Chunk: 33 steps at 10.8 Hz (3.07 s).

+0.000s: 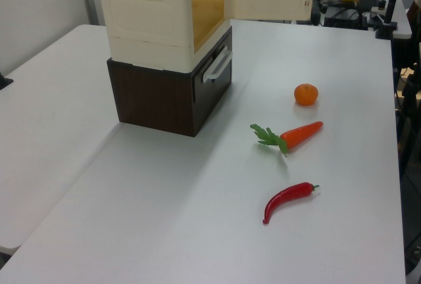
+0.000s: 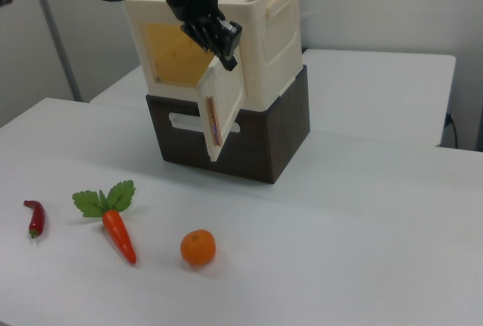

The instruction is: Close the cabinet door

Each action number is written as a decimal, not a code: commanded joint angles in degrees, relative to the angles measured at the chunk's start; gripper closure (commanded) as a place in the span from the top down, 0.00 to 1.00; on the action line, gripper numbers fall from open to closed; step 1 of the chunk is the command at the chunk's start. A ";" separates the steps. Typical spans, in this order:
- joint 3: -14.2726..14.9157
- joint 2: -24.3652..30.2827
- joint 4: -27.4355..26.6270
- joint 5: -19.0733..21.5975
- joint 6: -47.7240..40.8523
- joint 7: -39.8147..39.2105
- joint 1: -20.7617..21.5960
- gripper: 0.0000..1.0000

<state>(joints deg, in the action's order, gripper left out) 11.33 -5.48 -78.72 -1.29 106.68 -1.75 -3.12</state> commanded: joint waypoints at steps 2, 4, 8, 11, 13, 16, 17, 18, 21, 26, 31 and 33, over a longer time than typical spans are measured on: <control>-0.61 -0.06 -1.08 4.96 1.33 -0.36 1.70 0.00; -0.61 -0.23 -1.17 7.00 2.12 0.16 3.72 0.00; -0.61 -3.12 -1.17 7.26 9.48 7.09 8.11 0.00; -0.61 -6.20 -1.17 7.26 17.91 11.66 9.36 0.00; -0.61 -7.52 -1.17 7.09 23.46 14.83 9.97 0.00; -0.61 -8.05 -2.57 7.09 28.12 15.55 10.06 0.00; -0.70 -8.05 -3.18 7.09 29.01 15.55 10.15 0.00; -0.61 -8.14 -3.19 7.09 29.80 15.55 10.15 0.00; -0.70 -9.28 -3.19 7.09 33.14 16.25 10.50 0.00; -0.52 -7.89 -6.42 5.86 32.10 15.81 10.50 0.02; -0.52 -2.35 -8.73 -0.71 8.53 7.23 12.33 0.03; -0.61 0.02 -9.60 -1.79 -2.05 4.31 13.66 0.03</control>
<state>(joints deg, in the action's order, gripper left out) 10.32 -10.12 -84.57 -1.43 113.65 6.60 8.29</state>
